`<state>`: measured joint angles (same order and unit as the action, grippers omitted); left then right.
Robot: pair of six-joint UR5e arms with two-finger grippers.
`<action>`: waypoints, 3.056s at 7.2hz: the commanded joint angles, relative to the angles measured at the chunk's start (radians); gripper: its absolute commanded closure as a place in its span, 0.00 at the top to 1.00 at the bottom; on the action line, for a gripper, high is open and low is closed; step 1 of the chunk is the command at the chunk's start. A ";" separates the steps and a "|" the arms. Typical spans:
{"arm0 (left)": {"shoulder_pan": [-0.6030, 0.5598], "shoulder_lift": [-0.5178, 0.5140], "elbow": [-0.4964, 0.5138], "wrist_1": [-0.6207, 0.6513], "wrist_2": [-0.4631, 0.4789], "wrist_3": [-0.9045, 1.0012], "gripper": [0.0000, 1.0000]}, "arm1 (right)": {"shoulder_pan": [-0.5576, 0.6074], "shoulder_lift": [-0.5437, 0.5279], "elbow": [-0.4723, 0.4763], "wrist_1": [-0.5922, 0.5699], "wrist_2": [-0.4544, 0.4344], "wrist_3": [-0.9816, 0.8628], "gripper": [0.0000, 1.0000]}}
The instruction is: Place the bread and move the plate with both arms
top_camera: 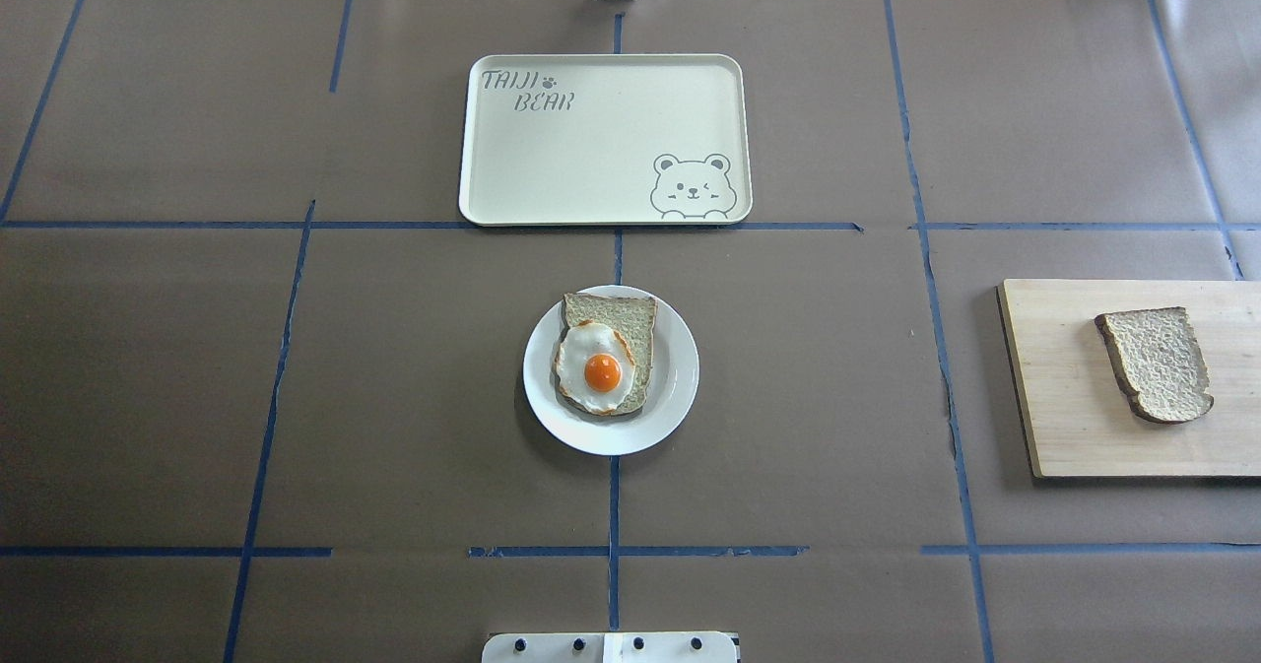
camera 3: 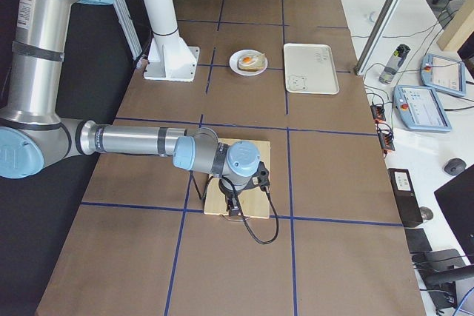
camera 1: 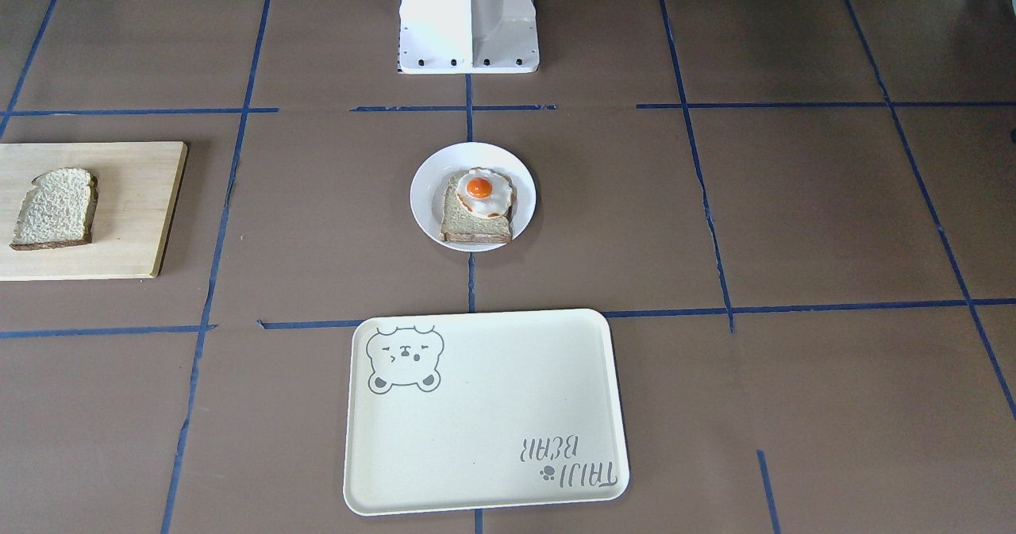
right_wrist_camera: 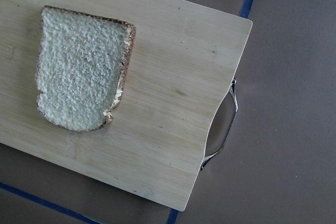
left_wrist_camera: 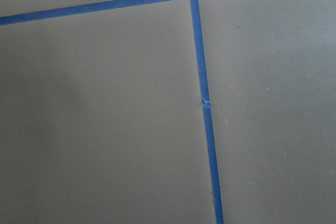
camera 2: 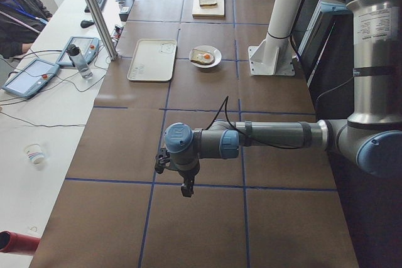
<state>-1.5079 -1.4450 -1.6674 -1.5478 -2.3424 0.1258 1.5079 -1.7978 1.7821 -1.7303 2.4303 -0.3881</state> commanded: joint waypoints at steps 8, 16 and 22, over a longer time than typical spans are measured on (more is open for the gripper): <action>0.000 0.000 -0.006 0.000 -0.002 0.000 1.00 | -0.060 -0.058 -0.042 0.429 0.051 0.421 0.98; 0.000 0.000 -0.008 0.002 -0.002 0.000 1.00 | -0.410 -0.046 -0.256 1.141 -0.100 1.175 0.77; 0.000 -0.003 -0.005 0.000 0.000 0.000 1.00 | -0.442 -0.028 -0.265 1.143 -0.108 1.203 0.65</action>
<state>-1.5079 -1.4468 -1.6721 -1.5484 -2.3425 0.1258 1.0675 -1.8260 1.5159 -0.5887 2.3208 0.8138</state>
